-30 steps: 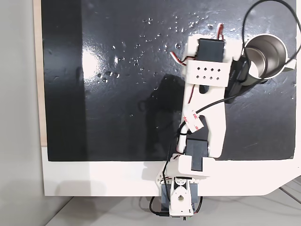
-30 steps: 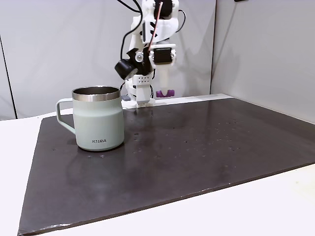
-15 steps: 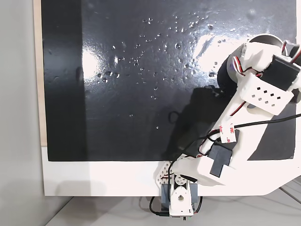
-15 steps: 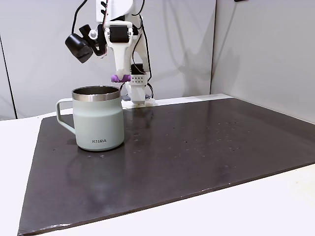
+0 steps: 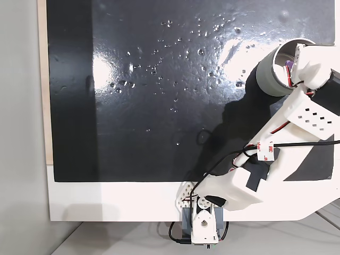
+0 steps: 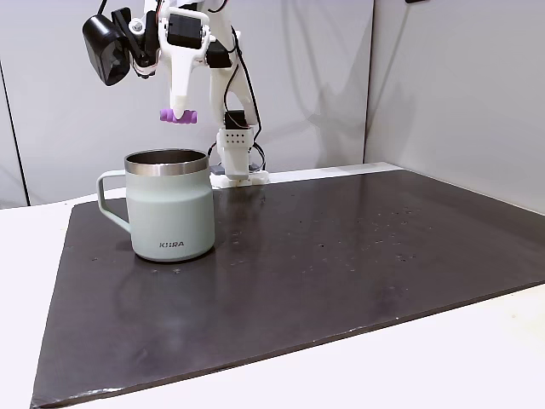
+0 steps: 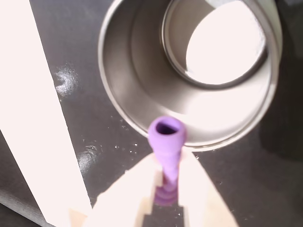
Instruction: Grasp a pengrip and put it in the cup.
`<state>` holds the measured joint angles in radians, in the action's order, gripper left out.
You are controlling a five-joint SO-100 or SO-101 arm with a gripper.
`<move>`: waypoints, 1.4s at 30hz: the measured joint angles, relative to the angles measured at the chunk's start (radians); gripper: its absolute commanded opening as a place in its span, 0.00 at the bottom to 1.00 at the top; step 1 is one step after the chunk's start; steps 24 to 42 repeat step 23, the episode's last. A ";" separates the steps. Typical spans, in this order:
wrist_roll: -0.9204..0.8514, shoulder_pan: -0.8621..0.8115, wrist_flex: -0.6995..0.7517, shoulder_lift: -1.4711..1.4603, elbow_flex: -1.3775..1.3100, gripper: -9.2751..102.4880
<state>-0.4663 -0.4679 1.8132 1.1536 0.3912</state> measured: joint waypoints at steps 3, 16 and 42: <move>-0.020 0.000 0.000 0.000 -0.005 0.08; -0.031 0.000 0.000 0.000 -0.005 0.37; -0.031 -0.005 0.000 0.000 -0.005 0.37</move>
